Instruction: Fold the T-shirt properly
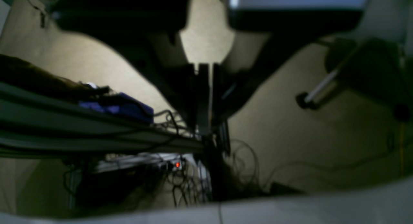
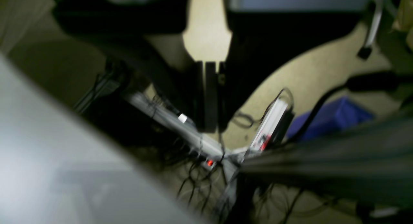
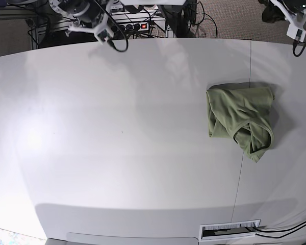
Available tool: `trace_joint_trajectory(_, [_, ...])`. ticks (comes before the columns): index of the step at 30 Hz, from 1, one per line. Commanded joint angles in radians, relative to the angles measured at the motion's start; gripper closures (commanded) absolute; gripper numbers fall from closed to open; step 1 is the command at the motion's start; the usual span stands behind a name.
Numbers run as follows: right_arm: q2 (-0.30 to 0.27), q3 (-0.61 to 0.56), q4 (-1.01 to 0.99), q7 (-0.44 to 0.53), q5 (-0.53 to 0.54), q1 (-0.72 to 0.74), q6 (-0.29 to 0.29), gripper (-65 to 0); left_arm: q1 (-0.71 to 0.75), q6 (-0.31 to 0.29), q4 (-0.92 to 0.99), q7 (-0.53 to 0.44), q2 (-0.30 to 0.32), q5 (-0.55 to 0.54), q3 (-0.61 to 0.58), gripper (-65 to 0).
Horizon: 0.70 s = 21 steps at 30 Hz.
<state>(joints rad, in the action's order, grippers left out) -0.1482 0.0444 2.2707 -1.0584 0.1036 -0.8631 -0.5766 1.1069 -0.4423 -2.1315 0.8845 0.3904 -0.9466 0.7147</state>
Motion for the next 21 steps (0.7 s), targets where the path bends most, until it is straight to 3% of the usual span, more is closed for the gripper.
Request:
trace_joint_trajectory(1, [-0.002,0.013,0.027,0.011,0.003,-0.028,-0.002,0.0,0.027,-0.005,-0.002,-0.009,0.008,-0.008,0.01,0.0])
trace_joint_trajectory(4, [-0.001,0.053,0.033,0.011,0.004,-0.08,-0.002,0.0,0.041,-0.013,0.028,-0.009,0.008,-0.008,0.01,0.0])
trace_joint_trajectory(11, [-0.001,0.132,0.029,0.047,0.004,-0.209,-0.002,0.0,0.028,-0.142,0.217,-0.014,0.008,-0.125,0.007,0.0])
trace_joint_trajectory(14, [-0.001,0.132,0.002,0.047,0.004,-0.241,-0.003,0.0,0.003,-0.147,0.326,0.008,0.008,-0.137,0.007,0.0])
trace_joint_trajectory(17, [-0.002,0.132,-0.084,0.055,0.004,-0.245,-0.002,0.0,-0.017,-0.19,0.439,0.014,0.008,-0.148,0.007,0.0])
trace_joint_trajectory(21, [-0.002,0.132,-0.282,0.151,0.004,-0.222,-0.003,0.0,-0.066,-0.241,0.588,0.014,0.008,-0.155,0.003,0.0])
